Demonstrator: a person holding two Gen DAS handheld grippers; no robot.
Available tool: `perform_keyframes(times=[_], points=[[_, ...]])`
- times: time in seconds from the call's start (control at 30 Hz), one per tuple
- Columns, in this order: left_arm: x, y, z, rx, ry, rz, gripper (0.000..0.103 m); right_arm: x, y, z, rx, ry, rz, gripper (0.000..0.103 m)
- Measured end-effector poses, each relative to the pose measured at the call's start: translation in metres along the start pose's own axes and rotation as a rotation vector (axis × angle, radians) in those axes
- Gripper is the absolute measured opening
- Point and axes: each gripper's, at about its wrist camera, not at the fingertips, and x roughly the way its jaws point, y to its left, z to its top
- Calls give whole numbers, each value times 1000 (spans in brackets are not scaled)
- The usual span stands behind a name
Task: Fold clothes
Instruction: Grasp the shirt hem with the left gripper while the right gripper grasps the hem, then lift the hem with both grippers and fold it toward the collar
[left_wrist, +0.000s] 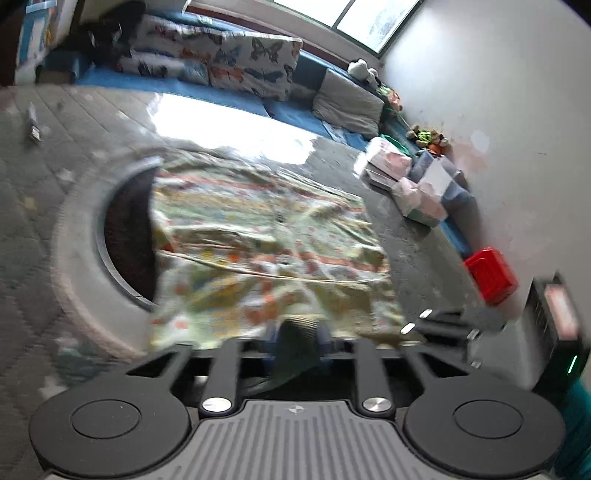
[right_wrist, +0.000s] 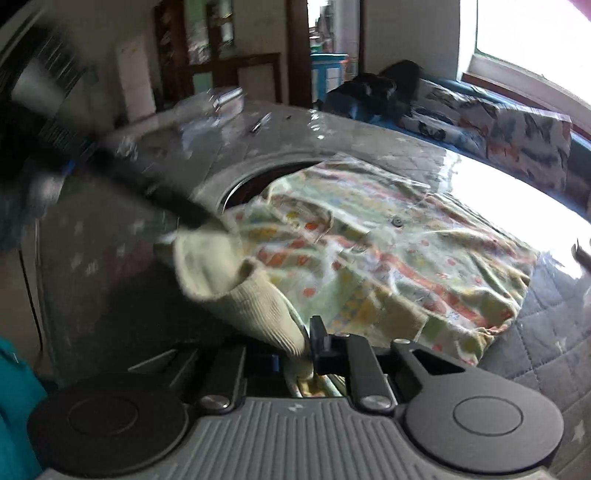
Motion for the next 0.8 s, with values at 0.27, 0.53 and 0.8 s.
perform_keyframes(times=[0.27, 0.53, 0.8], points=[[-13, -7, -34, 280, -119, 170, 56, -5, -18, 19, 88, -48, -1, 12], [9, -22, -52, 527, -187, 259, 56, -8, -25, 23, 121, -72, -18, 12], [10, -17, -59, 658, -251, 302, 10, -18, -24, 16, 138, -117, -32, 10]])
